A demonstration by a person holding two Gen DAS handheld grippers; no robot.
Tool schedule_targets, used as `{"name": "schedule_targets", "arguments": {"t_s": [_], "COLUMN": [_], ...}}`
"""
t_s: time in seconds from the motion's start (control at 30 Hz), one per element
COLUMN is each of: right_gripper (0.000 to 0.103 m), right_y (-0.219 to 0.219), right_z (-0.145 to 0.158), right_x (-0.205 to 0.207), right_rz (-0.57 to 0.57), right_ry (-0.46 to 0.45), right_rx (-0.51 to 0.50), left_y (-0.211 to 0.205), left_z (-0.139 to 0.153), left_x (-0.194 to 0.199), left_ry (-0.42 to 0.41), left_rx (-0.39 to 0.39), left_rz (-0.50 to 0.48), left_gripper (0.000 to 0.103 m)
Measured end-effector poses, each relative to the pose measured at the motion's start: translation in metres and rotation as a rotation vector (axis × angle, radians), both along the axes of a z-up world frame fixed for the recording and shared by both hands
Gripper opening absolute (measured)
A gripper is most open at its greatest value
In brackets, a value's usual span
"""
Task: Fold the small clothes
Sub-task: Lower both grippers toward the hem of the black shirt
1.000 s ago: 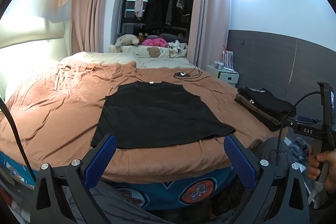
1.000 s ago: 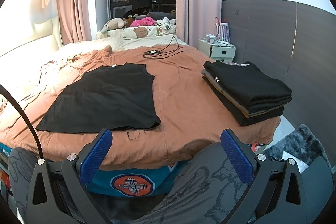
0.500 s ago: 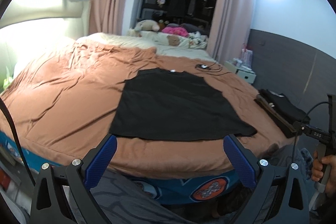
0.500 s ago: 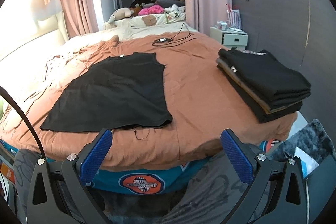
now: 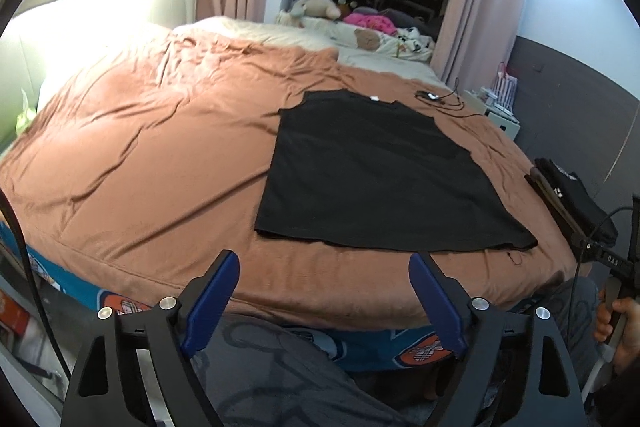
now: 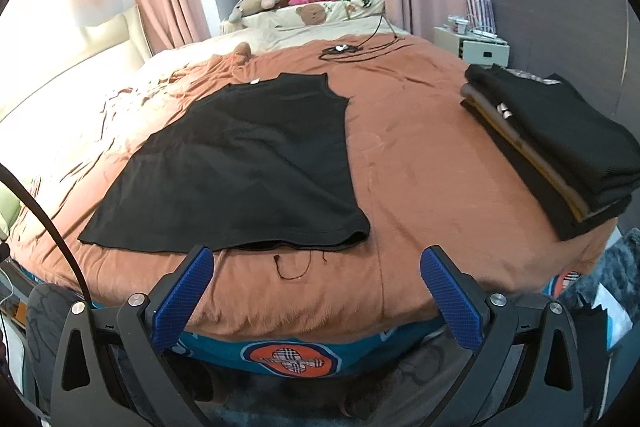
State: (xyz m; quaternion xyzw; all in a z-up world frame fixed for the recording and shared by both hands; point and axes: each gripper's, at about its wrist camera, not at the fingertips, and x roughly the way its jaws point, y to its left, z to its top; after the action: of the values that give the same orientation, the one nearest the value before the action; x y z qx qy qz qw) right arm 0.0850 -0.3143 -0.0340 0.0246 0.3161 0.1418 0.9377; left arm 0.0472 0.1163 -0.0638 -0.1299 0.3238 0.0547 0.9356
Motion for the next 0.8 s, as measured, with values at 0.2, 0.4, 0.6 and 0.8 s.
{"name": "schedule_targets", "arguments": {"t_s": [0.2, 0.4, 0.6, 0.8], "right_gripper": [0.103, 0.103, 0.103, 0.103], "right_y": [-0.007, -0.012, -0.016, -0.006], "right_z": [-0.010, -0.014, -0.019, -0.020], "right_x": [0.023, 0.048, 0.064, 0.074], "right_rz": [-0.015, -0.090, -0.161, -0.149], "right_ry": [0.051, 0.105, 0.139, 0.117], "right_rx": [0.036, 0.043, 0.106, 0.114], "left_y": [0.014, 0.023, 0.037, 0.053], "left_z": [-0.013, -0.018, -0.019, -0.030], "left_x": [0.021, 0.047, 0.072, 0.093], "left_ry": [0.055, 0.121, 0.153, 0.200], "left_rx": [-0.051, -0.093, -0.133, -0.198], "left_rz": [0.003, -0.009, -0.010, 0.004], "left_gripper": [0.086, 0.082, 0.081, 0.074]}}
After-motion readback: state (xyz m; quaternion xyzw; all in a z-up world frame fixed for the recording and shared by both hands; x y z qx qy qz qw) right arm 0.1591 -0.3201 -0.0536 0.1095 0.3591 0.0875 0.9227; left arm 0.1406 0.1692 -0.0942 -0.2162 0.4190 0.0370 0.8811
